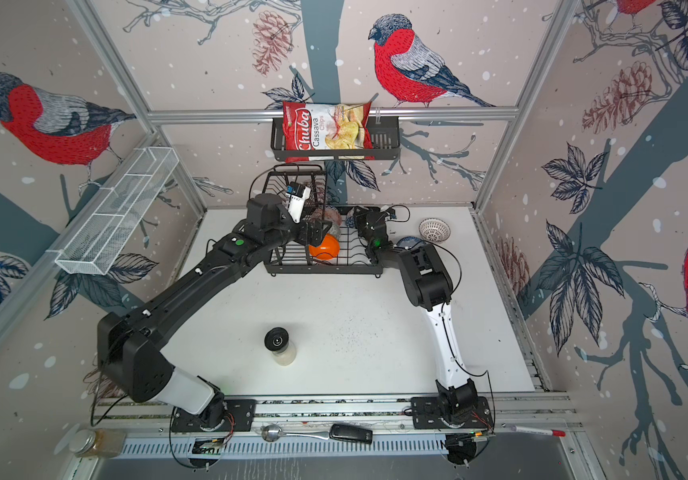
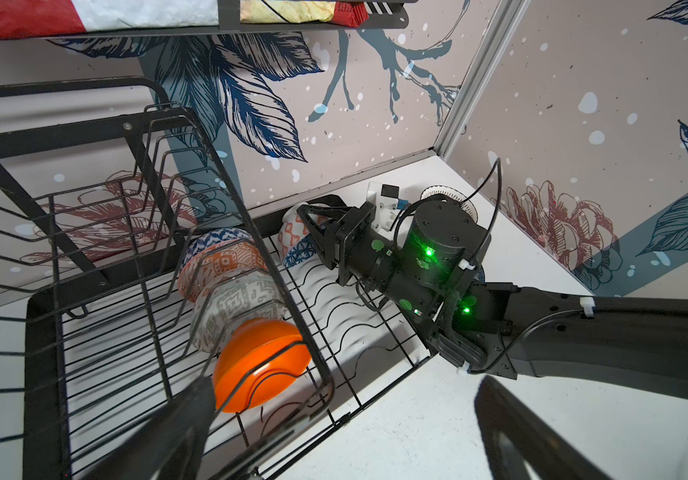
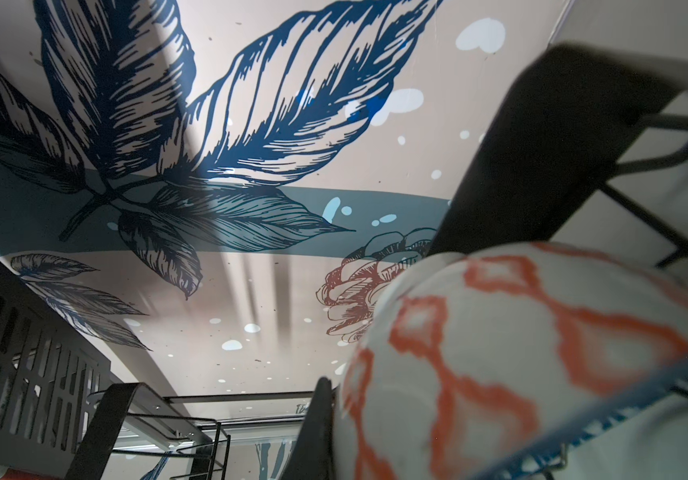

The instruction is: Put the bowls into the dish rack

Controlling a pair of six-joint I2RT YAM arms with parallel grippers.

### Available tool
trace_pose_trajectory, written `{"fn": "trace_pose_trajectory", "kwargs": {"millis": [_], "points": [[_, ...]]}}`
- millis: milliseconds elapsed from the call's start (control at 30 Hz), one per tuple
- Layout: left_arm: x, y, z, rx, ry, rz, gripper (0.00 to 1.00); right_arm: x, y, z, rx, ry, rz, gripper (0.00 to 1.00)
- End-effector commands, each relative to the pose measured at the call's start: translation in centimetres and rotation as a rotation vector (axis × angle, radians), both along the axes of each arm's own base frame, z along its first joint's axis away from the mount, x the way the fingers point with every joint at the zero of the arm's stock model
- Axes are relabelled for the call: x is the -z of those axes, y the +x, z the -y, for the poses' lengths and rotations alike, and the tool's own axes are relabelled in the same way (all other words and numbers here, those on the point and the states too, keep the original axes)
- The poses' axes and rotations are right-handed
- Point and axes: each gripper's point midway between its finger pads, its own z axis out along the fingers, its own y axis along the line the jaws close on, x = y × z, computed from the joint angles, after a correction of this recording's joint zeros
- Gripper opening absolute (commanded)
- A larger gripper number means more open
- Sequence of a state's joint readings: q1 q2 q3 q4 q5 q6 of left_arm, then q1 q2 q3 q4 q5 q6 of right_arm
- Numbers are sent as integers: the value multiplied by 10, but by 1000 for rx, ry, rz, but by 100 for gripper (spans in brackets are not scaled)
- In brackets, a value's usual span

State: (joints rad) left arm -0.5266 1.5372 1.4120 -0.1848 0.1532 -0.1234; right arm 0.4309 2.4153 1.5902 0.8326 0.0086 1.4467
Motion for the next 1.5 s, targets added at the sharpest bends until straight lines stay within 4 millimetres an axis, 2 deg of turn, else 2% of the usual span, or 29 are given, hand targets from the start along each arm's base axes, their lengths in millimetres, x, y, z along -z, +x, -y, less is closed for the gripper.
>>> {"fn": "trace_pose_trajectory", "kwargs": {"millis": [0, 567, 1467], "points": [[-7, 2, 0, -1, -17, 24, 98, 15, 1, -1, -2, -12, -58, 12], [-5, 4, -1, -3, -22, 16, 98, 27, 2, -1, 1, -27, -105, 16], [-5, 5, -1, 1, -29, 15, 98, 11, 12, -1, -4, -35, -94, 29]]}}
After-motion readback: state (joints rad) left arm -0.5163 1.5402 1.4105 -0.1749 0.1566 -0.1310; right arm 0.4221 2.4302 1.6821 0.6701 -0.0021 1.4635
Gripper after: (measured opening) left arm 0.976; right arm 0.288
